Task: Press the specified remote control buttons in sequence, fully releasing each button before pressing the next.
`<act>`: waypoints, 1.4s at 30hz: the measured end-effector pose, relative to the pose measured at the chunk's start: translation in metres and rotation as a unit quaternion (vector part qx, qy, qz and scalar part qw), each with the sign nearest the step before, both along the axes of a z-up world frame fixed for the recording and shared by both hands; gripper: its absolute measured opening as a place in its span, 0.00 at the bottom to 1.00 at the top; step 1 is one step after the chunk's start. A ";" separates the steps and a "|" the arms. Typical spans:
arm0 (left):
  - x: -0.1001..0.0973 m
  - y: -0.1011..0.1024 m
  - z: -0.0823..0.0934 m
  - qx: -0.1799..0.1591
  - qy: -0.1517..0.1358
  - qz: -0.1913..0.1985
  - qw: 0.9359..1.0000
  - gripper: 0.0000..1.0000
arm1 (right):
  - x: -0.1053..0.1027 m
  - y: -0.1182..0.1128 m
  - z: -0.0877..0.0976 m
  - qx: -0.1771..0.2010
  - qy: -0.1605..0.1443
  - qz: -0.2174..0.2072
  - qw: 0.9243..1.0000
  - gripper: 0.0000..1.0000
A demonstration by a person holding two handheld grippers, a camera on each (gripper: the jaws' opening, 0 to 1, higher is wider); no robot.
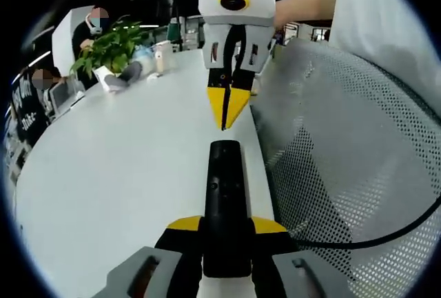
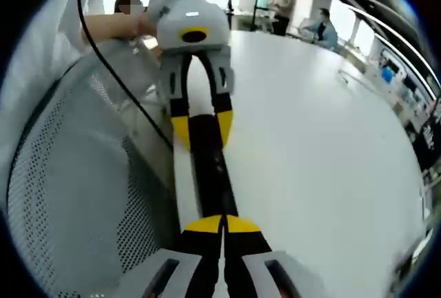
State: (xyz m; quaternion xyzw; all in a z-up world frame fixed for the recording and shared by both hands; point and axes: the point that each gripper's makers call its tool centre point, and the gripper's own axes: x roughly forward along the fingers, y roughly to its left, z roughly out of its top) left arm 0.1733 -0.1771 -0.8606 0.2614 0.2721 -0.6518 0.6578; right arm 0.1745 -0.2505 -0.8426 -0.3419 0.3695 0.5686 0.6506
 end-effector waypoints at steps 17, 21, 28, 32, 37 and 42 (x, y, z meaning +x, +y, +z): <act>0.000 -0.001 0.000 0.000 0.000 -0.005 1.000 0.24 | 0.000 0.004 -0.012 -0.055 -0.017 0.060 0.997 0.00; 0.000 -0.001 0.000 0.001 0.001 -0.005 1.000 0.24 | 0.000 0.004 -0.014 -0.088 -0.045 0.103 0.990 0.00; 0.000 -0.001 0.000 0.001 0.000 -0.008 1.000 0.25 | 0.000 0.004 -0.014 -0.101 -0.063 0.095 0.988 0.00; 0.001 -0.001 0.000 0.000 0.002 -0.006 1.000 0.24 | 0.000 0.003 -0.014 -0.096 -0.067 0.084 0.990 0.00; 0.000 -0.001 0.000 -0.001 0.002 -0.004 1.000 0.24 | 0.002 0.003 -0.013 -0.078 -0.060 0.056 0.994 0.00; 0.001 -0.001 0.000 0.000 0.002 -0.005 1.000 0.24 | 0.002 0.002 -0.012 -0.034 -0.046 0.026 0.998 0.00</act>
